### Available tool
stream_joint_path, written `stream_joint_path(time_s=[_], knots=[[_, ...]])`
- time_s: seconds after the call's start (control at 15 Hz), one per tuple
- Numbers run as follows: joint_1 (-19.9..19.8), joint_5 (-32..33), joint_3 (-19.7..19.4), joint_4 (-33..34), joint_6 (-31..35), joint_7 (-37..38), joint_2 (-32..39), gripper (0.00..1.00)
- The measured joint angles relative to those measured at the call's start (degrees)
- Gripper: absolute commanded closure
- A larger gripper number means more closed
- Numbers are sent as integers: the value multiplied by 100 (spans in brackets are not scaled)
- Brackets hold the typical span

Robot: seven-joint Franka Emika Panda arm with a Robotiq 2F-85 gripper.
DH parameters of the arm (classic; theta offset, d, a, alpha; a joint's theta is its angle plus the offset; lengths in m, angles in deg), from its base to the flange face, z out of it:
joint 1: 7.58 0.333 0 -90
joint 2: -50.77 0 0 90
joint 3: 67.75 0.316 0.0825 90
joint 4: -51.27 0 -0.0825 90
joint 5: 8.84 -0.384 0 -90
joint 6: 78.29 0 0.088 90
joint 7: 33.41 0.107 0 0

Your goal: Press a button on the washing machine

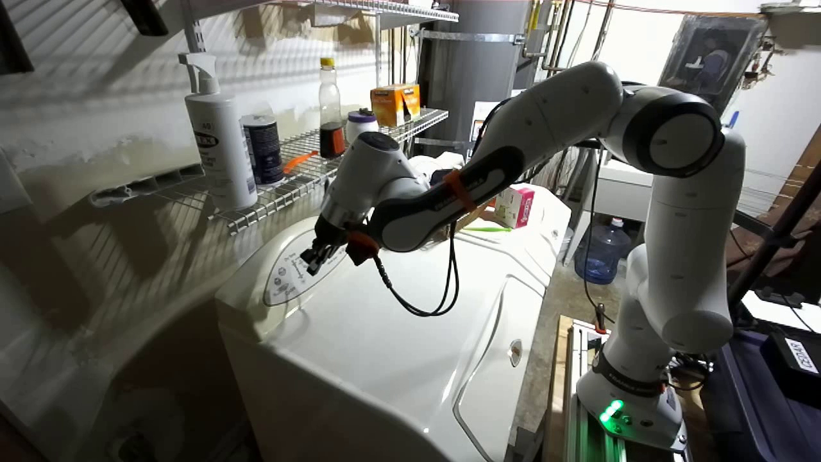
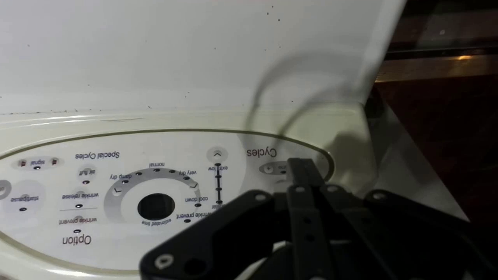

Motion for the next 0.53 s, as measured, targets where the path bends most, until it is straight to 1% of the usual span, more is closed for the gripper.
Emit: stream_joint_path(time_s=[0.33, 0.53], knots=[[31, -8, -28, 94, 7, -2, 66, 100], [85, -9, -133, 124, 7, -39, 131, 100]])
